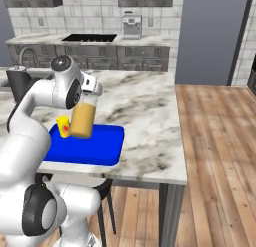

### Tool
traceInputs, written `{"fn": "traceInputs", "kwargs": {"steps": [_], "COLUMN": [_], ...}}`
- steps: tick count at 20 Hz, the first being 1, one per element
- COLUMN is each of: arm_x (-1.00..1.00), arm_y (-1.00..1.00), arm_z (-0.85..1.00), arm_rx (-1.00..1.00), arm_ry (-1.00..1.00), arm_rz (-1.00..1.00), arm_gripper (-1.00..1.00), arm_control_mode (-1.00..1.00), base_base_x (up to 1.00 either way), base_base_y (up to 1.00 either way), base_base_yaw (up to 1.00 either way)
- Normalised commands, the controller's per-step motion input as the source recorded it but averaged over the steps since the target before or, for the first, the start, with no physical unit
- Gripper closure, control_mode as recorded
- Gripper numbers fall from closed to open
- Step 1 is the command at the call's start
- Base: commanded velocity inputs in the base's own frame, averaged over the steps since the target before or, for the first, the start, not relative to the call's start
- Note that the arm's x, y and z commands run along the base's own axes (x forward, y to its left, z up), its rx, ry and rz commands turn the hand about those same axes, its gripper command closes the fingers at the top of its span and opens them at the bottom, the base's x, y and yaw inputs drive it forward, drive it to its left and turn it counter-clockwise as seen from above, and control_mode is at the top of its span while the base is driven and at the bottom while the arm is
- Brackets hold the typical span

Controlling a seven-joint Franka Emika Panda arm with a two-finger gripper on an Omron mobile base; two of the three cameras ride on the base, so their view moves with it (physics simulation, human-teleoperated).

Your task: There is a tray on the dining counter. Grab the cup, mug, and pitcher and place them on the tray. The pitcher may be placed next to the tray if it cannot fit the tray.

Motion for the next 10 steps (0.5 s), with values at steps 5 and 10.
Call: {"fn": "traceInputs", "kwargs": {"steps": [5, 10], "arm_x": [0.11, 0.26], "arm_y": [0.00, 0.00], "arm_z": [0.00, -0.11], "arm_rx": [0.00, 0.00], "arm_ry": [-0.17, -0.08], "arm_rz": [0.00, 0.00], "arm_gripper": [1.00, 1.00], "arm_control_mode": [-1.00, -1.00], "base_base_x": [0.00, 0.00], "base_base_y": [0.00, 0.00], "base_base_yaw": [0.00, 0.00]}}
